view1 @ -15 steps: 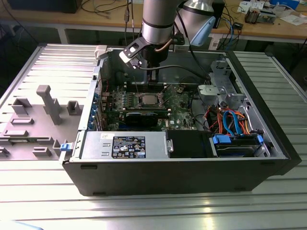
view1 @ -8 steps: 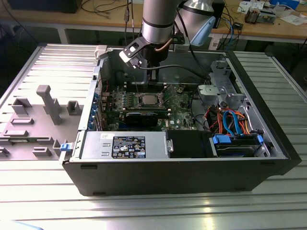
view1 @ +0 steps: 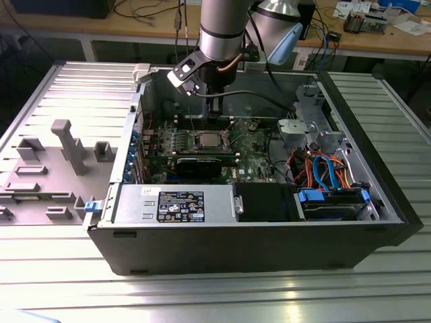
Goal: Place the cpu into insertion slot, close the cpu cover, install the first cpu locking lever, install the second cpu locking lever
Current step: 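Close the cpu cover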
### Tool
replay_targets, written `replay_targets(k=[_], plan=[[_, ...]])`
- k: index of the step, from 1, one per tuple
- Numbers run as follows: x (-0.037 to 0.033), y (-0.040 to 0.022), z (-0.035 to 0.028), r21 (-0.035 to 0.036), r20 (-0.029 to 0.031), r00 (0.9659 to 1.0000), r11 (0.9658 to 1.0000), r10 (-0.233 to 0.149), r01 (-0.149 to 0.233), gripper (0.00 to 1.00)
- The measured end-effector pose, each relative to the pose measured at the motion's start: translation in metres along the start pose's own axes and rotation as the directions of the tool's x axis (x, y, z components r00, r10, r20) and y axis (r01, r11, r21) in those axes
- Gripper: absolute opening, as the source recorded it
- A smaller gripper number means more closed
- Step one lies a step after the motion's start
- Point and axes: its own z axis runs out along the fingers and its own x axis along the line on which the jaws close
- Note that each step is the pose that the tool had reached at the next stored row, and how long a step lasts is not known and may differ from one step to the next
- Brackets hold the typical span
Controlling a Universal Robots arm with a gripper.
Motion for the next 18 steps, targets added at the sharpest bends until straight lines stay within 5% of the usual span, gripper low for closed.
replay_targets(k=[18], plan=[[0.0004,-0.0001,-0.0055,0.0002,-0.0063,1.0000,1.0000,0.000,0.000,0.11]])
